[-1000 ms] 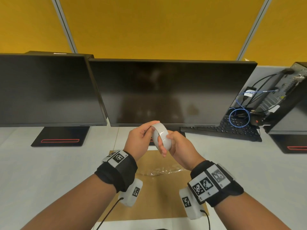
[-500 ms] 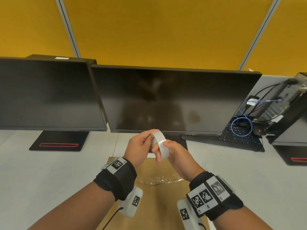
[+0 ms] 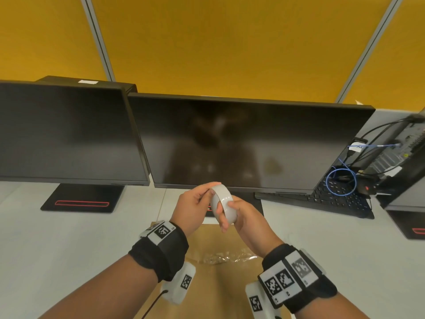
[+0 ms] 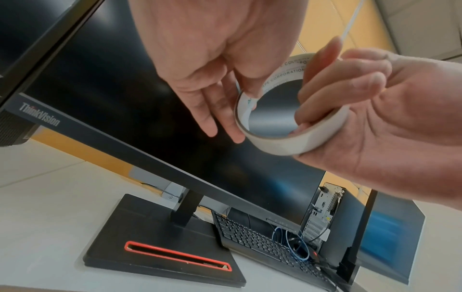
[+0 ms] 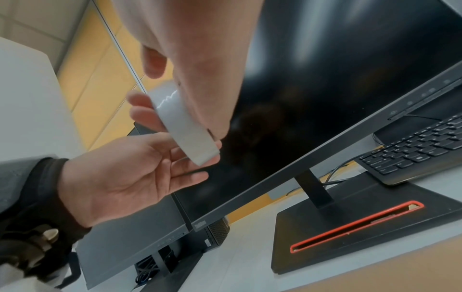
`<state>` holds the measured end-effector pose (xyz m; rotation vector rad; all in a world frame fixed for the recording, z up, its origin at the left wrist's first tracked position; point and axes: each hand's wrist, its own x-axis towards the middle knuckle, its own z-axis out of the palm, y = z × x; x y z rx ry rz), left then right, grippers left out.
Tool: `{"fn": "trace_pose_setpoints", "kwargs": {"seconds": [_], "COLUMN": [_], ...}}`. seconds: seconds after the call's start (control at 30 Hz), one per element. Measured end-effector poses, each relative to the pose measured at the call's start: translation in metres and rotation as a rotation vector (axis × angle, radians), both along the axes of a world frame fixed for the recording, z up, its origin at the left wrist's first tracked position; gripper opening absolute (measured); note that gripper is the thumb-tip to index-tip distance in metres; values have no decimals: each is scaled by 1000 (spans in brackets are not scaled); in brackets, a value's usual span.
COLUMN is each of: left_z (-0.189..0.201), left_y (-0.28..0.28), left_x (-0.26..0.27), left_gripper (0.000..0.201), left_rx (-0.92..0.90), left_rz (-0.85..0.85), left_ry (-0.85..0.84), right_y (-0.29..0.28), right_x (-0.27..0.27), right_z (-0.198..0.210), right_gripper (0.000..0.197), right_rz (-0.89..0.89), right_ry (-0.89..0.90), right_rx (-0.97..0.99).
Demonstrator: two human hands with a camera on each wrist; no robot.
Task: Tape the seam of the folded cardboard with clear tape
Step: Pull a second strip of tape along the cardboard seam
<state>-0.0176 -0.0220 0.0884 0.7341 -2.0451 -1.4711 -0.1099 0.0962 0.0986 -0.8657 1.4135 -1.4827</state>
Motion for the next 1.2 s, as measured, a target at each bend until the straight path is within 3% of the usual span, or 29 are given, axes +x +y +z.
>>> {"fn": "trace_pose_setpoints", "kwargs": {"seconds": [0.4, 0.63, 0.8, 0.9, 1.2], "left_z": [2, -1, -4, -7, -14], "left_y": [4, 3, 4, 6, 4], "left_x": [1, 2, 6, 9, 12], "left_gripper": [24, 25, 25, 24, 23], "left_rx": [-18, -40, -62, -65, -72], "left_rz": [2, 22, 13, 1, 7], "left_ry": [-6, -8, -50, -71, -105], "right_y": [-1, 4, 6, 8, 9], "right_x": [-6, -1, 3, 0, 9], "right_z": [0, 2, 4, 5, 8], "right_gripper": [38, 31, 41, 50, 39], "right_rz": [74, 34, 62, 64, 90], "right_ry": [-109, 99, -46, -31, -45], "right_rx": [-5, 13, 8, 60, 34]}}
